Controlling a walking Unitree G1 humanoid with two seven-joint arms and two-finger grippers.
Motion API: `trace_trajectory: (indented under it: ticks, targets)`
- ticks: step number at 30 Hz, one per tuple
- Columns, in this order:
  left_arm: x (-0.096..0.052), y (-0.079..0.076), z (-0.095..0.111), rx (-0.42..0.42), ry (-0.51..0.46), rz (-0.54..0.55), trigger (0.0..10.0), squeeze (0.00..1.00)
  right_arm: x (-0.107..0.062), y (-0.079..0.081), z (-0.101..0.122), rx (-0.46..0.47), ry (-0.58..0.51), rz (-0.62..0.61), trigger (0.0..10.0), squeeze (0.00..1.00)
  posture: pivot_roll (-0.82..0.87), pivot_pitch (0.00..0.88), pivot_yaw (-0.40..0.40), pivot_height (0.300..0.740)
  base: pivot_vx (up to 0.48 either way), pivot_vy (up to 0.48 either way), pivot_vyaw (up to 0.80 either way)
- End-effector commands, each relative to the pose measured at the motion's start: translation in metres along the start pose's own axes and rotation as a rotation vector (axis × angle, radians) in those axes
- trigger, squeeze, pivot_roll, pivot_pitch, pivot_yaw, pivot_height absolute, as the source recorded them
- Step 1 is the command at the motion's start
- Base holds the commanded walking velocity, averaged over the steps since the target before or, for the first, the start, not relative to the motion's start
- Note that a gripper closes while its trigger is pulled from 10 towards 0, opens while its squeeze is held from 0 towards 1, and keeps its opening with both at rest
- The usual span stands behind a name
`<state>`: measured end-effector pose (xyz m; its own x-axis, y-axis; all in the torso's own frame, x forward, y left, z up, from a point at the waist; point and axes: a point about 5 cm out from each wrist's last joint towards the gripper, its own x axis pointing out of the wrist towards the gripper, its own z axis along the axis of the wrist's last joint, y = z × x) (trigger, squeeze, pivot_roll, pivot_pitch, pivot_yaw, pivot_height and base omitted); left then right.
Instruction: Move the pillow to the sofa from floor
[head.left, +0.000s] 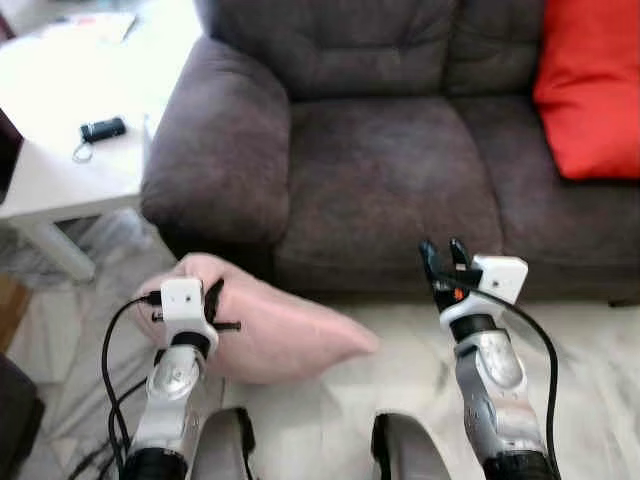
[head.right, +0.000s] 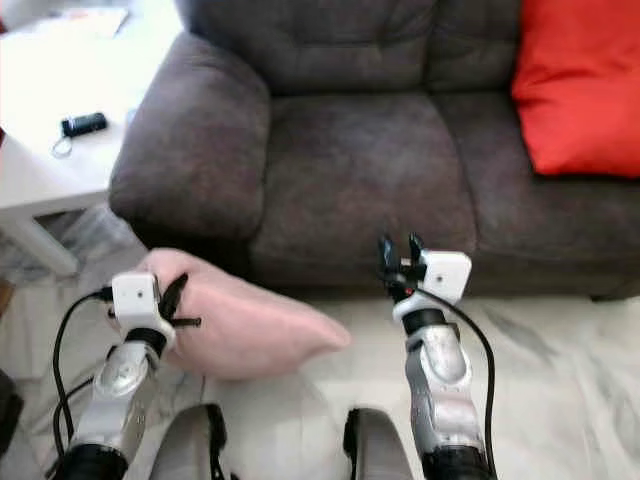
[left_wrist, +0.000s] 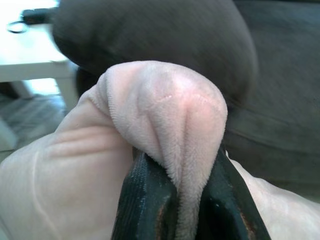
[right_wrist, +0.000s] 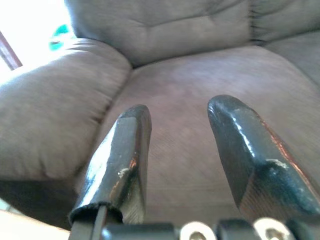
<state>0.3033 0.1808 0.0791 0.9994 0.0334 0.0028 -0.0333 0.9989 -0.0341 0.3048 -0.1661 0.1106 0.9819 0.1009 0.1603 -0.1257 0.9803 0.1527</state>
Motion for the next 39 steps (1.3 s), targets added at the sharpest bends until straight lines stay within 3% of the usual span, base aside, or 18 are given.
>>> trace_trajectory:
  ticks: [1,7,30,39]
  targets:
    - [0.006,-0.001,0.022,0.014,-0.099,-0.009,10.0,0.0,0.002,-0.001,0.002,0.005,-0.013,-0.005,10.0,0.0,-0.04,0.118,-0.008,0.706,0.0,0.0,0.0]
    - [0.007,-0.002,0.023,0.011,-0.101,-0.014,10.0,0.0,0.002,-0.001,0.002,0.003,-0.015,-0.006,10.0,0.0,-0.04,0.116,-0.006,0.74,0.0,0.0,0.0]
    - [0.007,-0.006,0.025,-0.001,-0.099,-0.035,10.0,0.0,0.005,-0.002,0.001,-0.004,-0.009,-0.01,10.0,0.0,-0.03,0.108,-0.004,0.74,0.0,0.0,0.0]
    - [0.007,-0.015,0.045,-0.028,-0.156,-0.105,10.0,0.0,0.007,0.0,-0.001,-0.008,-0.003,0.006,10.0,0.0,-0.01,0.083,0.0,0.74,0.0,0.0,0.0]
